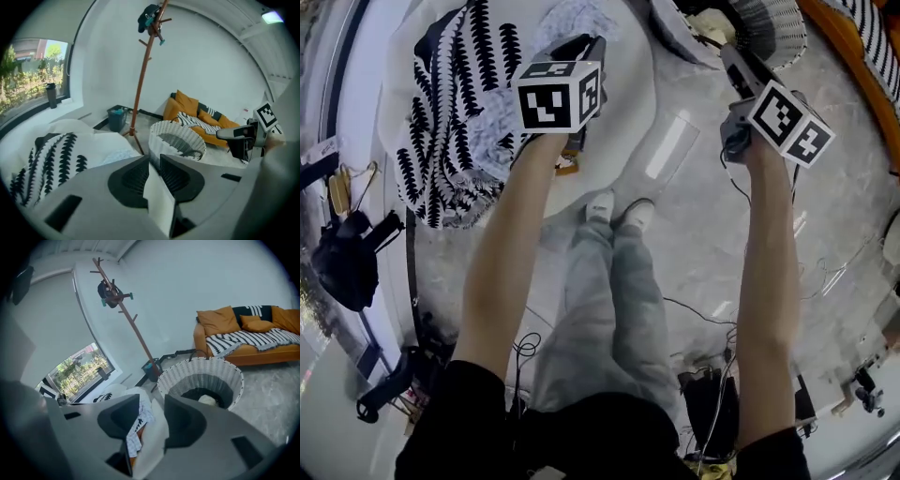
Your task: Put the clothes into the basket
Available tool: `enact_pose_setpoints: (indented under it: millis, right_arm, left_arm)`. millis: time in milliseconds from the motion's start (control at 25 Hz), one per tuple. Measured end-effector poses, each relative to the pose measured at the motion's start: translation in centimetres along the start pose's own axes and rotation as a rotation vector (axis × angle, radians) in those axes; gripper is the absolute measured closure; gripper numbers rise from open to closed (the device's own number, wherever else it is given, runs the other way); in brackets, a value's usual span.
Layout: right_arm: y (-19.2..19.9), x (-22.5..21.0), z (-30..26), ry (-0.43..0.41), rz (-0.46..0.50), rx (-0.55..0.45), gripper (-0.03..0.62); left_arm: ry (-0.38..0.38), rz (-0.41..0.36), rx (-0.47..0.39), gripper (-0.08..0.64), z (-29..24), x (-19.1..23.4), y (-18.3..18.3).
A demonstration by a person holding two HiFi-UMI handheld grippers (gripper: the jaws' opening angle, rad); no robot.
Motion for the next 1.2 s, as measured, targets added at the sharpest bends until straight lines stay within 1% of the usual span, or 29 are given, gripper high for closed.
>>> enact_pose_setpoints:
  millis: [80, 160, 240, 400, 480, 560, 640, 720, 840, 920, 1040, 1120, 1200]
  right_arm:
    - [2.9, 1.8, -1.5, -0.029, 0.001, 0.034, 0.442]
    - [5.7, 3.5, -3.2, -0.058, 0.006, 0.079, 0.436]
    - [8.5, 5.1, -4.7, -0.079, 0.010, 0.124, 0.433]
    - [13.5, 8.7, -7.3, -0.128, 0.011, 0.193, 0.419]
    - [15.8, 10.2, -8.4, -0.154, 0.024, 0.229, 0.410]
    - [18.3, 11.5, -9.5, -0.185, 0.068, 0.279, 0.393]
    - [21.0, 12.9, -10.7, -0.225, 0.131, 0.338, 0.373]
    - [23.6, 14.0, -12.0, -0.252, 0.193, 0.399, 0.356]
    - [26.8, 14.9, -13.9, -0.252, 0.262, 0.458, 0.336]
    - [28.7, 15.0, -15.1, -0.245, 0.286, 0.473, 0.332]
    - [30.5, 14.4, -16.8, -0.204, 0.331, 0.482, 0.323]
    - [31.6, 14.1, -17.8, -0.186, 0.366, 0.493, 0.318]
    - [32.7, 14.2, -18.8, -0.184, 0.376, 0.492, 0.318]
  left_arm:
    - [-0.059, 0.016, 0.027, 0.494, 1.8, 3.1, 2.9]
    - [-0.112, 0.048, 0.047, 0.494, 3.6, 5.9, 5.7]
    - [-0.147, 0.079, 0.068, 0.494, 5.2, 8.2, 8.2]
    - [-0.182, 0.127, 0.107, 0.490, 8.2, 11.7, 12.8]
    - [-0.197, 0.149, 0.129, 0.474, 9.2, 12.9, 15.0]
    - [-0.206, 0.166, 0.153, 0.459, 9.7, 13.8, 17.2]
    - [-0.222, 0.180, 0.178, 0.433, 9.9, 14.7, 19.5]
    - [-0.250, 0.181, 0.210, 0.408, 10.0, 15.8, 21.7]
    - [-0.282, 0.158, 0.271, 0.370, 9.7, 17.1, 24.9]
    - [-0.308, 0.142, 0.309, 0.359, 9.6, 18.0, 27.1]
    - [-0.357, 0.141, 0.338, 0.339, 8.9, 19.6, 29.6]
    - [-0.383, 0.114, 0.349, 0.336, 7.9, 20.6, 30.7]
    - [-0.411, 0.078, 0.353, 0.336, 6.6, 21.8, 31.3]
Point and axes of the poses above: the fingertips, and each gripper's own axes: z backward along the fingers, x to its left, y out of its underside, the point moved 3 cm from there along z, backward along the fingers, and after that the axes turned 4 degrees about -z, right-handed, at the moved point
